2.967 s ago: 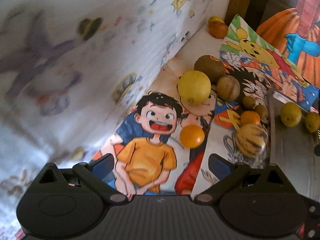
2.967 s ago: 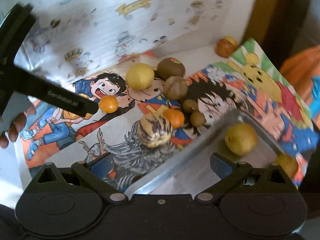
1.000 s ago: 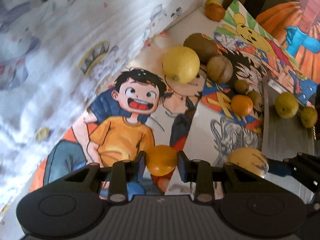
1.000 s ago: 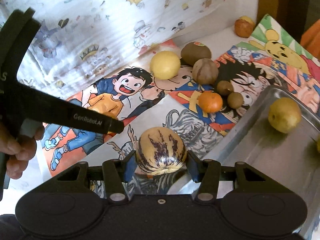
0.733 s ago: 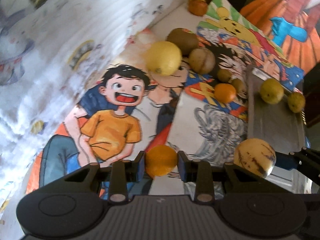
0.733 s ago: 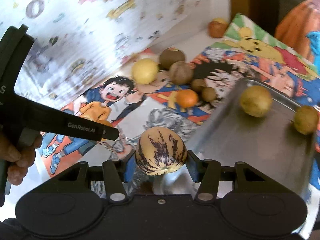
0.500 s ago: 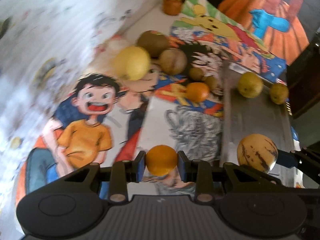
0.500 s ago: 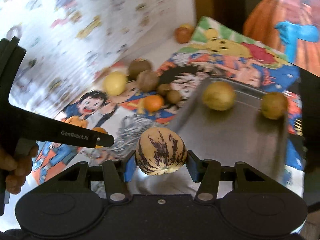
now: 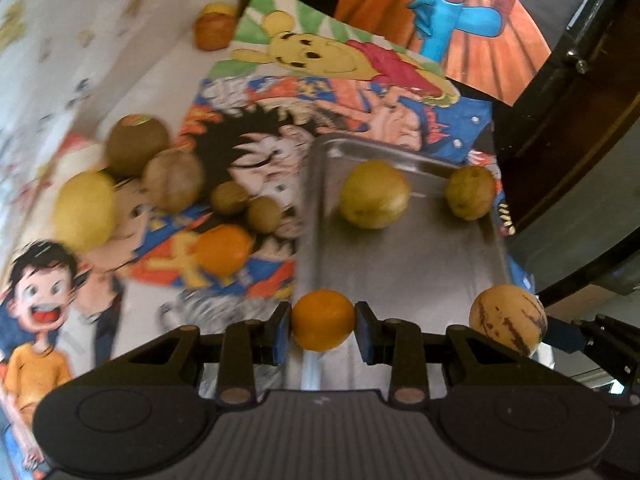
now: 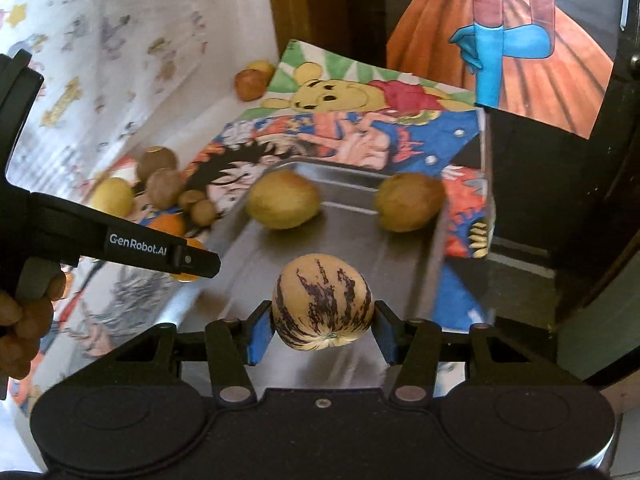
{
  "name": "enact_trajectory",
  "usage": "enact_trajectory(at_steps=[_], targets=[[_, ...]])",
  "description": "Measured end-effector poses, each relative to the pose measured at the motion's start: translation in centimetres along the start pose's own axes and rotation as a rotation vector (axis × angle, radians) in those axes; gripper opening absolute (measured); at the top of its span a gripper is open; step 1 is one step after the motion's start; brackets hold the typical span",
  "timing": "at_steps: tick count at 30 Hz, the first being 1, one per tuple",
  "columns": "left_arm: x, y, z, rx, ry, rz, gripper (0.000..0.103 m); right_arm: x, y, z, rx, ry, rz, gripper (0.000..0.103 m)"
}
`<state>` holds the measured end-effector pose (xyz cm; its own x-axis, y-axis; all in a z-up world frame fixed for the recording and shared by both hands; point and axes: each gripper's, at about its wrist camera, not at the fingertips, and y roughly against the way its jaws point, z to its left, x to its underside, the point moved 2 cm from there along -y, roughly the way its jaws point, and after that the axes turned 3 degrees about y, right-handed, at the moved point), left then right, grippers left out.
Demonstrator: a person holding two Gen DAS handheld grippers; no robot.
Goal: Organize fruits
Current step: 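Carry the orange and melon onto the metal tray and open both tools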
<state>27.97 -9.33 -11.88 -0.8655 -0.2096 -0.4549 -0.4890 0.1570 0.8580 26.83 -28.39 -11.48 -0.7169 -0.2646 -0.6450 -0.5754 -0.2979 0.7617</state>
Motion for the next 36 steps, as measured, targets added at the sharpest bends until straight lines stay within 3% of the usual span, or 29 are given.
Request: enact_trajectory(at_steps=[11, 32, 36], targets=[[-2.7, -4.5, -3.1, -0.012, 0.008, 0.023, 0.037, -3.0, -4.1, -4.1, -0.028, 0.131, 0.004, 0.054], [-3.6, -6.0, -2.9, -0.052, 0.083, 0.037, 0.038, -2.9, -6.7, -3.8, -0.073, 0.222, 0.044, 0.057], [-3.6, -5.6, -2.3, -0.027, 0.114, 0.035, 0.052, -2.9, -6.0, -3.7, -0.06, 0.218, 0.043, 0.061]])
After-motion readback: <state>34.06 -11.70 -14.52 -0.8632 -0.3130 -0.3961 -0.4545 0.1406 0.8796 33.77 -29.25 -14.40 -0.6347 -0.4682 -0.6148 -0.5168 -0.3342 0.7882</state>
